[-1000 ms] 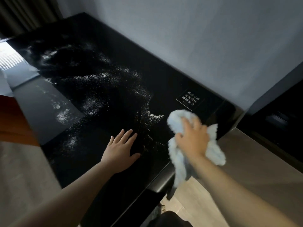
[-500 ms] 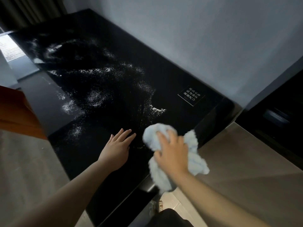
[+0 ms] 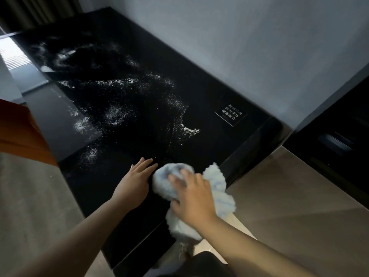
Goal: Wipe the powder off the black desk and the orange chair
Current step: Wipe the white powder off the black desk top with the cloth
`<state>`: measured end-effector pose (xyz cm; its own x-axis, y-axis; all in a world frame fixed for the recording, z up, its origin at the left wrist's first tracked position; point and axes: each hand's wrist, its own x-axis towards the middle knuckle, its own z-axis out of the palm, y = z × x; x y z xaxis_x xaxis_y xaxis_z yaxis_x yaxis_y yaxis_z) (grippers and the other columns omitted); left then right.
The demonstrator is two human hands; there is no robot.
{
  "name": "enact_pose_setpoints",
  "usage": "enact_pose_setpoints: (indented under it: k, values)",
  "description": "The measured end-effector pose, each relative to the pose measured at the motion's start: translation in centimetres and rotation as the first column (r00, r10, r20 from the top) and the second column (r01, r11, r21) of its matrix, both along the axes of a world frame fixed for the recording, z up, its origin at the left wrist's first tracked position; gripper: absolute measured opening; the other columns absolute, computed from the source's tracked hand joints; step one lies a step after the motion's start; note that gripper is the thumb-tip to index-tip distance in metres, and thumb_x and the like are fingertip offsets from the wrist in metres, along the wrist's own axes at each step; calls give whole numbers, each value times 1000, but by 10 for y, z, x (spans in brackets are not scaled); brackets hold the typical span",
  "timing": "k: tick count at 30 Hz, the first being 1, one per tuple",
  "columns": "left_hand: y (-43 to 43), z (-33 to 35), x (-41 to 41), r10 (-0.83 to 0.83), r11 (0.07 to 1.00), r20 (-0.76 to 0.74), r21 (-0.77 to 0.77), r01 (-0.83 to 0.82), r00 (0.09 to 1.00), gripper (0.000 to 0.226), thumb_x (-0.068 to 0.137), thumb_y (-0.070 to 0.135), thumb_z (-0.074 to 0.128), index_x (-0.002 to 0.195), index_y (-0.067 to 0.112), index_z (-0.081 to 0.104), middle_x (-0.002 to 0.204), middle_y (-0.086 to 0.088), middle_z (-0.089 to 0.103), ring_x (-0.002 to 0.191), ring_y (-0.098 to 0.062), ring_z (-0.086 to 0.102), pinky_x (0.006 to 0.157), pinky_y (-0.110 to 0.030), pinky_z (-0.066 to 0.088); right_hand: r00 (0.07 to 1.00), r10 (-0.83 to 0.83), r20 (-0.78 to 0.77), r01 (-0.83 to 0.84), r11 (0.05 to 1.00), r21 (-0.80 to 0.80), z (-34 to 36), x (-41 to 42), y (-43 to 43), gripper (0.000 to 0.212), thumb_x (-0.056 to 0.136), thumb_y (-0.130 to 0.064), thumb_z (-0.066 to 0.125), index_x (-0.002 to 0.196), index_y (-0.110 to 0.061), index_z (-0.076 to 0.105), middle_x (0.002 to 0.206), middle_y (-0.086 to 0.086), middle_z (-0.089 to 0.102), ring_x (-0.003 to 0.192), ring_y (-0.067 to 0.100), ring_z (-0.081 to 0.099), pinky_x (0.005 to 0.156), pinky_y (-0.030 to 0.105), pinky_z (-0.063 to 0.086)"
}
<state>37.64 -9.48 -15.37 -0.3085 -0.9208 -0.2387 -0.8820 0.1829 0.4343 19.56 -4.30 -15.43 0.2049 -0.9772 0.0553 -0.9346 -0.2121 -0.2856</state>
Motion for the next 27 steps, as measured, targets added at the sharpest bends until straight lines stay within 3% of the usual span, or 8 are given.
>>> enact_pose_setpoints:
  k: [2, 8, 12, 15, 17, 21, 24, 27]
  values:
    - [-1, 0, -1, 10, 1000, -5, -15, -10, 1000, 56, 94, 2, 37, 146, 19, 29, 157, 1, 17, 147, -17, 1, 118, -30, 1, 997, 71, 16, -71, 997, 19, 0, -18, -16, 57, 67, -33, 65, 124, -29, 57, 124, 7, 54, 87, 33, 54, 74, 40, 46]
    - [6, 0, -1, 51, 998, -35, -46, -52, 998, 50, 97, 3, 33, 145, 18, 32, 156, 1, 20, 146, -15, 2, 116, -27, -1, 863, -484, -146, 490, 872, 4, 10, -96, -72, 59, 84, -31, 50, 141, -28, 34, 146, 8, 29, 111, 35, 41, 91, 39, 34]
    - [8, -2, -1, 55, 998, -30, -43, -56, 998, 52, 96, 4, 37, 145, 18, 33, 156, 0, 22, 146, -17, 5, 118, -29, 2, 998, -63, 6, 63, 998, 31, 2, -23, -24, 55, 76, -33, 58, 131, -26, 49, 136, 8, 42, 102, 35, 48, 82, 40, 40]
    - [4, -3, 1, 36, 999, -20, -37, -36, 999, 52, 95, 6, 42, 144, 20, 35, 155, 1, 24, 146, -16, 8, 117, -28, 7, 957, 123, 263, -147, 987, 71, 7, -14, -17, 61, 71, -26, 66, 130, -22, 53, 129, 10, 51, 102, 35, 50, 88, 43, 44]
    - [3, -3, 1, 78, 995, -20, -58, -80, 997, 49, 97, 9, 39, 143, 24, 38, 154, 5, 27, 145, -12, 10, 116, -25, 10, 961, -89, 261, 89, 996, 12, 12, -46, -47, 63, 72, -20, 67, 132, -19, 51, 132, 13, 50, 108, 37, 49, 94, 43, 39]
    - [7, -3, -2, 99, 991, -9, -87, -100, 995, 45, 99, 10, 38, 142, 24, 40, 152, 8, 29, 145, -11, 12, 115, -25, 13, 851, -513, -110, 523, 847, 98, 19, -109, -87, 67, 82, -34, 53, 144, -29, 27, 152, 6, 17, 120, 38, 33, 97, 46, 31]
    - [6, -1, -3, 113, 989, -11, -96, -113, 994, 46, 98, 9, 40, 141, 24, 41, 151, 8, 31, 144, -11, 14, 115, -24, 14, 911, -369, -184, 390, 916, 92, 12, -75, -67, 66, 81, -37, 52, 142, -34, 28, 150, 4, 19, 115, 35, 35, 91, 42, 35]
    - [6, 0, -3, 88, 990, 2, -110, -87, 996, 44, 97, 10, 43, 140, 22, 44, 150, 6, 35, 144, -14, 19, 114, -24, 14, 997, -9, 75, 1, 994, 113, 4, -29, -33, 65, 75, -33, 58, 138, -35, 39, 142, 1, 33, 109, 31, 41, 90, 38, 39]
